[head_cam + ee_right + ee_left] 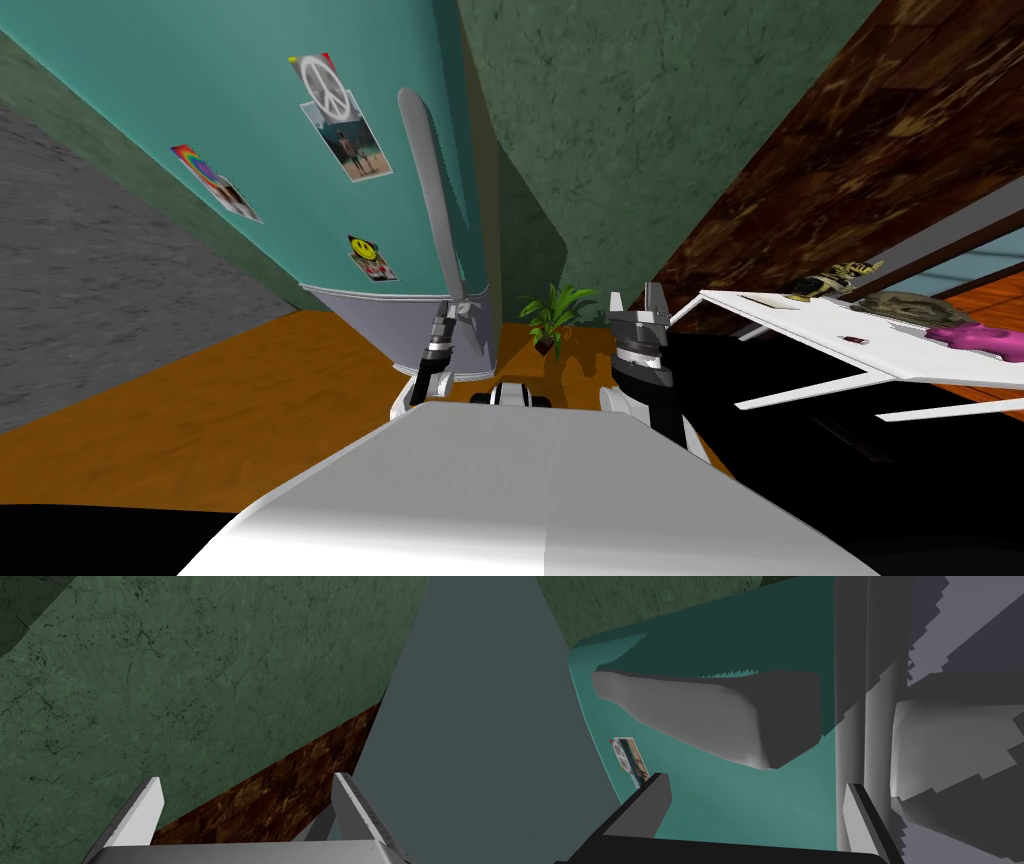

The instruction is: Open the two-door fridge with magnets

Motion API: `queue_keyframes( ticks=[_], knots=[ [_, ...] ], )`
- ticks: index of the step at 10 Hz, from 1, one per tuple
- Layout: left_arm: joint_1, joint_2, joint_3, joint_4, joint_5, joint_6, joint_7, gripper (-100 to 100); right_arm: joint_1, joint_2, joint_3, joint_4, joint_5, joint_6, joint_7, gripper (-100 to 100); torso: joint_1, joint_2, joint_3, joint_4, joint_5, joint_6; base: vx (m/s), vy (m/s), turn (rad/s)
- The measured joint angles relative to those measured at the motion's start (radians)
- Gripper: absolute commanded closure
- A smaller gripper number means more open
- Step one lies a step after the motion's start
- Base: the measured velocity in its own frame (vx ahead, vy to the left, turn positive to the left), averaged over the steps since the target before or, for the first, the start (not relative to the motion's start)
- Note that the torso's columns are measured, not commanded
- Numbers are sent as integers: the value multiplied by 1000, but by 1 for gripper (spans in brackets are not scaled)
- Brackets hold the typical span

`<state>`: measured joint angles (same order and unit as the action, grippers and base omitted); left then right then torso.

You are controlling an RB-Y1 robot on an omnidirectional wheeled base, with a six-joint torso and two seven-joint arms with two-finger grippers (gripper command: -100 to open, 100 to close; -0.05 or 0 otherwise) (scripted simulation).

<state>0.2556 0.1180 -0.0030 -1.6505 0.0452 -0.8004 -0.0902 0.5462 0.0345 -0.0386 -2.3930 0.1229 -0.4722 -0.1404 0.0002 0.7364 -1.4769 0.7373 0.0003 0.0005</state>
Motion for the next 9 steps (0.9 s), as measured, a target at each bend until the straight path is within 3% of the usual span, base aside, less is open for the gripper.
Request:
queue_keyframes(
  ticks=[3,7,9],
  knots=[
    [-10,15,2,-30,-8,49,-7,-100,0,0,0,0,0,0,0,0,-1,2,1,1,-1,0,-11,-38,2],
    [-22,-59,3,-45,-13,86,-13,-100,0,0,0,0,0,0,0,0,1,1,1,1,0,0,-2,-10,0],
    [-31,-58,7,-54,-11,101,-12,-100,0,0,0,0,0,0,0,0,0,0,0,1,0,0,25,-1,6]
  ],
)
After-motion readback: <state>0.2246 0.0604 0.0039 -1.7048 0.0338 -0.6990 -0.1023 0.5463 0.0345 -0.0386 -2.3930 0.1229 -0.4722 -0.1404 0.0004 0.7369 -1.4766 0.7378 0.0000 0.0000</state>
